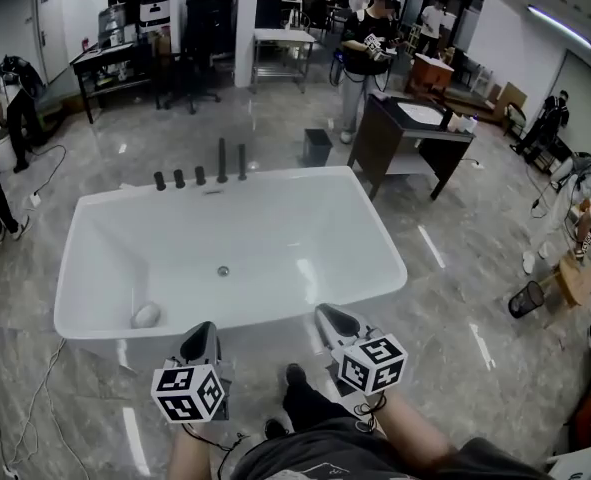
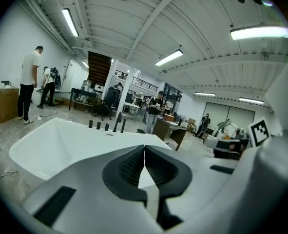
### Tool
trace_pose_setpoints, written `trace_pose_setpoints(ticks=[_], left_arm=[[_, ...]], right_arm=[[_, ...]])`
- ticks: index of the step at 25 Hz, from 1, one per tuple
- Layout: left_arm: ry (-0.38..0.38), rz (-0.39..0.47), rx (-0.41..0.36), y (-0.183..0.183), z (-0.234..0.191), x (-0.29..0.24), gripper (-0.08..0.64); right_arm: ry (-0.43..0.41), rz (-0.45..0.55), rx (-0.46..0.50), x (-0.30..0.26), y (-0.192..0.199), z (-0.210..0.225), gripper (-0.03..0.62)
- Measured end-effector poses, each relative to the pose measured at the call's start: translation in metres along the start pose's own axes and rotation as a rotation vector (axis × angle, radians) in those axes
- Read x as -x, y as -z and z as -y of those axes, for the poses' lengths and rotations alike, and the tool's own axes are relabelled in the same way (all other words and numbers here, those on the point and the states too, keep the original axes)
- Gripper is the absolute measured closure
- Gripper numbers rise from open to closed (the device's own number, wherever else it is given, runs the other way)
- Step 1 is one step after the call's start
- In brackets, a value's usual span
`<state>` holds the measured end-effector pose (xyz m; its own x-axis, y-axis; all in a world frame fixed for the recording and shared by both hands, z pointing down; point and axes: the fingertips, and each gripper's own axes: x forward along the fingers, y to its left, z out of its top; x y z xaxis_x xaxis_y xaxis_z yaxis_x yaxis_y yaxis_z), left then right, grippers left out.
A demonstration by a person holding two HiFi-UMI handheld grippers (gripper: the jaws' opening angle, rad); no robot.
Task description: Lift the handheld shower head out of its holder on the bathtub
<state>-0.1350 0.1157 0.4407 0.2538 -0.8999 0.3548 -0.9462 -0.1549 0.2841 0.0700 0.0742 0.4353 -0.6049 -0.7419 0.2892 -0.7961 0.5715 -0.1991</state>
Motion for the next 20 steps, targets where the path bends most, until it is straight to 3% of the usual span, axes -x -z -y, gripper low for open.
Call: trace_pose_setpoints(ticks=[10, 20], left_arm=[[-0.033, 0.001, 0.001, -0.010, -0.019, -0.009, 0.545], [-0.043, -0.003, -0.032, -0.031, -0.033, -0.064, 0.545]], right_arm=[[-0.005, -0.006, 0.005, -0.033, -0.008, 0.006, 0.561], [0.005, -0.007, -0.009, -0.084, -0.017, 0.048, 0.561]])
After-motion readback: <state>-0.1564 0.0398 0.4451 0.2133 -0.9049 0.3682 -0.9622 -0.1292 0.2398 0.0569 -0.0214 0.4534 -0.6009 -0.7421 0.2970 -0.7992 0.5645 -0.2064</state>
